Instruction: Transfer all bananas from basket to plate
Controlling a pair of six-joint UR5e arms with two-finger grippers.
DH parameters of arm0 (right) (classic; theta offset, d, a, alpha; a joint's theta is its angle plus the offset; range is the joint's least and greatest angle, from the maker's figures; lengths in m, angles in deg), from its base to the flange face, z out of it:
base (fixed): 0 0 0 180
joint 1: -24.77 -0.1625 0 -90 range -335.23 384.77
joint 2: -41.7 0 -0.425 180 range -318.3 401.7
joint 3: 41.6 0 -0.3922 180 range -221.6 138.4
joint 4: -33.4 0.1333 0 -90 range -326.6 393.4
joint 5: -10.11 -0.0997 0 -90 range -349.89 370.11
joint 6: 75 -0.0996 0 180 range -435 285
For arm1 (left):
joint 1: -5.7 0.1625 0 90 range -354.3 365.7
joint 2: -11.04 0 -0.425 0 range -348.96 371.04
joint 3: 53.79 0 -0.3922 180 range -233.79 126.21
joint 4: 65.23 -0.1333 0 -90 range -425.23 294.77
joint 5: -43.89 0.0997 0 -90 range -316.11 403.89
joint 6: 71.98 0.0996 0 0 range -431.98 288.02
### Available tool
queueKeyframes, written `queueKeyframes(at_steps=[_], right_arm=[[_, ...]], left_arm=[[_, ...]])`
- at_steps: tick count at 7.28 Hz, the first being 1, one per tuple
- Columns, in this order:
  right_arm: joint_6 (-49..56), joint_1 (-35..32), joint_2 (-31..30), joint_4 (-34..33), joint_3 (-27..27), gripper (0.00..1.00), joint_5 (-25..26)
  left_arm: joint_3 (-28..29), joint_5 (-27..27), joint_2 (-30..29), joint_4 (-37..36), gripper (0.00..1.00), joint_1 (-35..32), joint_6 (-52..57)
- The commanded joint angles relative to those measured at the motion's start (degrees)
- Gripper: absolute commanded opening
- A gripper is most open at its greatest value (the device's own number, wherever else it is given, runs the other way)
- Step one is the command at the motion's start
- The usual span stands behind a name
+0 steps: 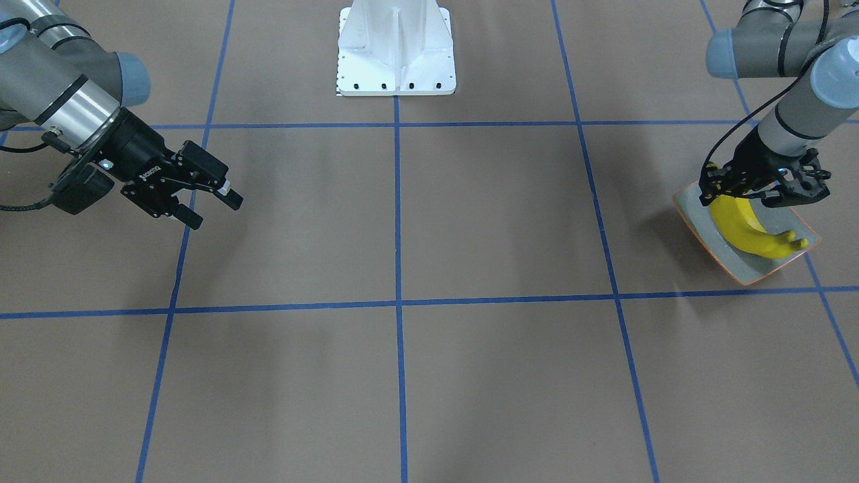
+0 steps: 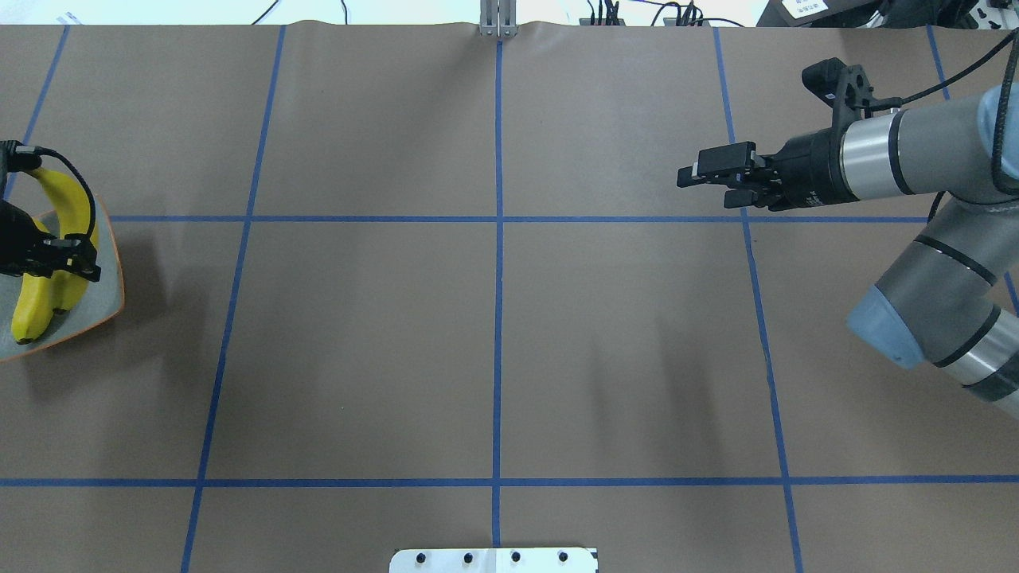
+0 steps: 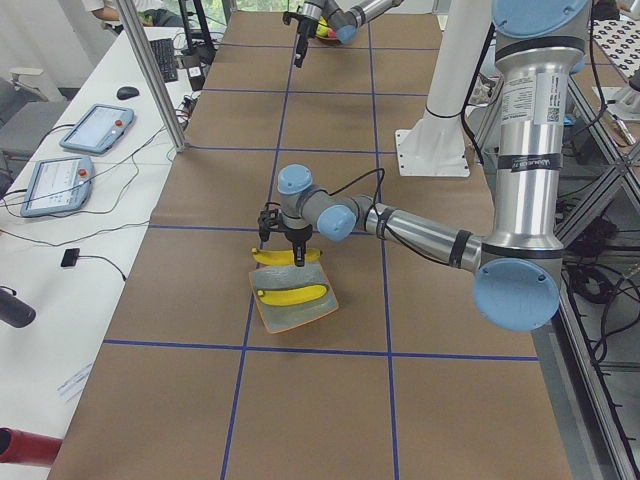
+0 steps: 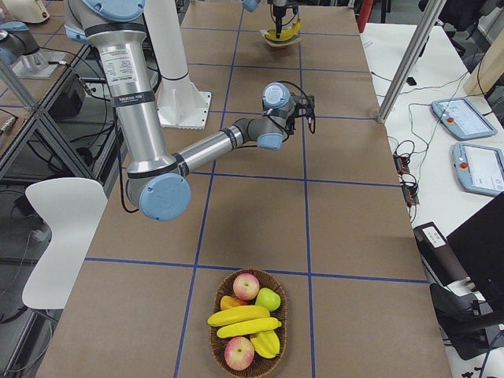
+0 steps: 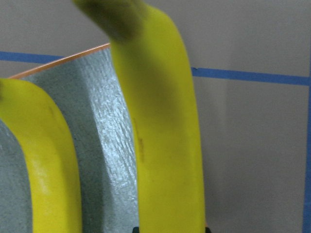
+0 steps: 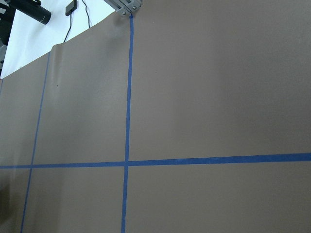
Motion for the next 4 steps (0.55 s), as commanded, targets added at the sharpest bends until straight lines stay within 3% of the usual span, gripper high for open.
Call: queueKeyframes(at_steps=[1, 4], right_arm=[[0.0, 1.1, -0.1, -0.1, 0.0, 1.00, 2.0], [-0.1, 1.3, 0.0, -0.2, 0.0, 1.00, 2.1]], left_arm=[[1.9, 0.0, -0.5, -1.6, 0.00, 0.1, 0.8], [4.0, 0.1, -0.6, -1.5, 0.00, 0.2, 0.9]])
